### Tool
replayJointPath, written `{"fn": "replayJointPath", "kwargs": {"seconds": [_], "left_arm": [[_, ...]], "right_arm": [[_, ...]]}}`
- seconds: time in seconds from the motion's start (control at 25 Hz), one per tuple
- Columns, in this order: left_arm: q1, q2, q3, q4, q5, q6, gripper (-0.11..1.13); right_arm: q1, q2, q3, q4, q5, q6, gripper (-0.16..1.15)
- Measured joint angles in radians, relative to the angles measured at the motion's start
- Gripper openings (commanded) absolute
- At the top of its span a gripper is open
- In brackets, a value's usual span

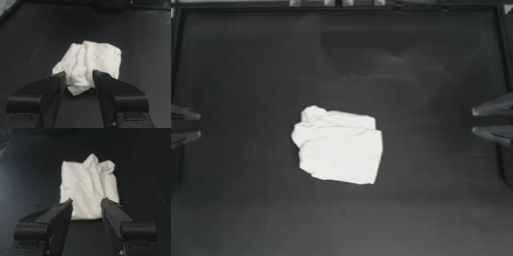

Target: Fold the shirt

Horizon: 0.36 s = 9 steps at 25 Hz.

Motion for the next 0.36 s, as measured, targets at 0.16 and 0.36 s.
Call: {"fn": "replayJointPath", "kwargs": {"seconds": [0.16,0.36], "left_arm": [[0.0,-0.063,0.014,-0.005,0.008,-0.002,0.78],[0.0,-0.086,0.017,-0.008,0.012,-0.003,0.78]], "right_arm": [[0.0,-0.052,0.014,0.002,0.032,0.0,0.78],[0.0,-0.13,0.04,0.009,0.043,0.0,0.78]]}}
